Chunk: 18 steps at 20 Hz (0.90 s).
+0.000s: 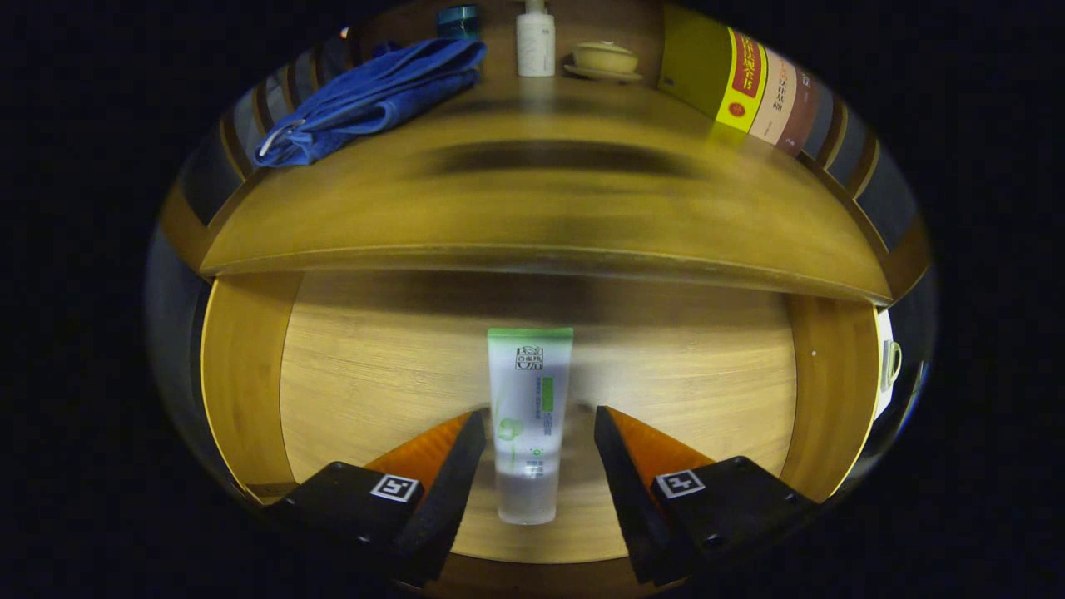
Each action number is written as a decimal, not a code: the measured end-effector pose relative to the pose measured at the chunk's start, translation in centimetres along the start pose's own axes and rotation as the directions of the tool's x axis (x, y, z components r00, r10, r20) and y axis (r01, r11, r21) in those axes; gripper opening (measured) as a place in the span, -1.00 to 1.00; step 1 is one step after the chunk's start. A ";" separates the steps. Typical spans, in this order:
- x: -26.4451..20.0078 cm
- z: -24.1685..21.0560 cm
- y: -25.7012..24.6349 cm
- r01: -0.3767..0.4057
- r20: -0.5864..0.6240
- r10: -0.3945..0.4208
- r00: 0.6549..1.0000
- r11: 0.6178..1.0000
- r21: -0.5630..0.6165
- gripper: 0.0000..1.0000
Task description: Pull open the drawer, take out the items inside it, and place them on the countertop above the cabinet.
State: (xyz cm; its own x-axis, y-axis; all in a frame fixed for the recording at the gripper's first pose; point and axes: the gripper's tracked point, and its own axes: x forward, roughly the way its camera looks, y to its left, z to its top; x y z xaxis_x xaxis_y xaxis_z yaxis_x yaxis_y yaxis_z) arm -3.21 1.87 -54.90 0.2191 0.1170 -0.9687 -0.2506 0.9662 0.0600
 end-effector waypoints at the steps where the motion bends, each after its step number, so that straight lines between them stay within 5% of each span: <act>1: 0.2 -0.5 0.3 -0.005 -0.016 0.005 1.000 1.000 0.007 0.67; 9: -0.7 0.7 0.8 -0.015 -0.012 0.015 1.000 1.000 -0.005 0.04; 14: -5.1 5.6 0.9 -0.020 0.049 0.021 0.999 1.000 -0.022 0.04; 15: -6.4 2.9 1.0 -0.020 0.062 0.021 0.998 1.000 -0.024 -0.02; 18: -8.5 5.2 1.1 -0.019 0.100 0.022 0.995 0.999 -0.034 -0.09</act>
State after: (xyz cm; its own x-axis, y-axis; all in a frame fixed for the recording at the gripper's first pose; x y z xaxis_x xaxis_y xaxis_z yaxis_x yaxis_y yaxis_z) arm -0.48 3.12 -45.33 0.3064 0.1607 -0.9382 -0.2865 0.9555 0.0701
